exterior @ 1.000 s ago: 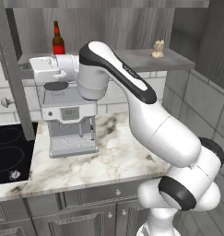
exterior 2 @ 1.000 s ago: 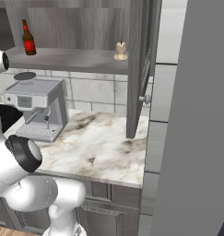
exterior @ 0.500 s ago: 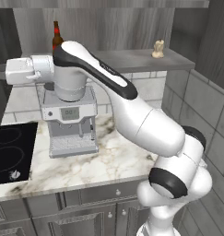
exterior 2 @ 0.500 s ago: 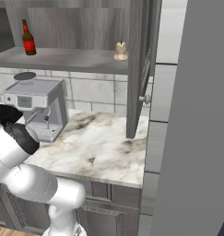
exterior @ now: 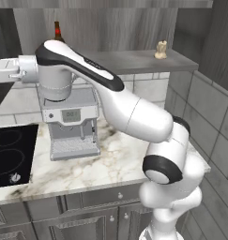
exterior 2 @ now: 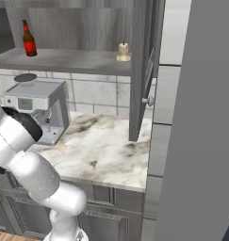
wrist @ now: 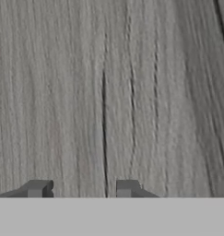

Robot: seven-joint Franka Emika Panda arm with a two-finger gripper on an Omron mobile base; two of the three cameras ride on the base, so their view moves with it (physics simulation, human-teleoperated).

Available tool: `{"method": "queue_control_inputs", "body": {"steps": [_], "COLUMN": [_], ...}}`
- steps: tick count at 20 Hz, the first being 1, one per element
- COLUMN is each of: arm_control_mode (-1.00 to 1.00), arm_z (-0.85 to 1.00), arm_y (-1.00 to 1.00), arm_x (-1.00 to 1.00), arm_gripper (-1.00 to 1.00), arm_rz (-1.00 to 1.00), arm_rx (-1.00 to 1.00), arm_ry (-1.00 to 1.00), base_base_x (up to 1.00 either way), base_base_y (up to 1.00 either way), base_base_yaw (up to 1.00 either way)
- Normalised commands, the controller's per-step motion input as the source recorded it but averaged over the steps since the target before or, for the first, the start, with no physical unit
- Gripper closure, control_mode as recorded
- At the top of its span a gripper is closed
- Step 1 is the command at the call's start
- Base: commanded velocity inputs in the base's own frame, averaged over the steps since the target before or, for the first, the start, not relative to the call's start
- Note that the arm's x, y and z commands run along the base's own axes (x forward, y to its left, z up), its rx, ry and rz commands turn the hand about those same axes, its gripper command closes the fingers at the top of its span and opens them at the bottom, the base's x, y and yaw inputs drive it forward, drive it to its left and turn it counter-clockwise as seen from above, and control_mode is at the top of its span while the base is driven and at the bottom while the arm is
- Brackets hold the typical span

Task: Get the candle and the beer from the cabinet and move them to the dining counter.

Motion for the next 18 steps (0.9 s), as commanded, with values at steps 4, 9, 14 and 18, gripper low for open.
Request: {"method": "queue_control_inputs", "body": {"steps": [4, 9, 14, 18], "arm_control_mode": [-1.0, -1.0, -1.0, -1.0], "arm_z": [0.0, 0.0, 0.0, 0.01], "arm_y": [0.22, -0.21, -0.64, -0.69], "arm_x": [0.03, 0.0, 0.0, -0.03], "arm_gripper": [-1.0, -1.0, -1.0, -1.0], "arm_rz": [0.0, 0.0, -0.03, -0.1], "arm_rx": [0.0, 0.03, 0.0, 0.0], "arm_ry": [0.0, -0.07, -0.1, -0.06], "base_base_x": [0.0, 0.0, 0.0, 0.0], "base_base_y": [0.0, 0.0, 0.0, 0.0], "base_base_yaw": [0.0, 0.0, 0.0, 0.0]}}
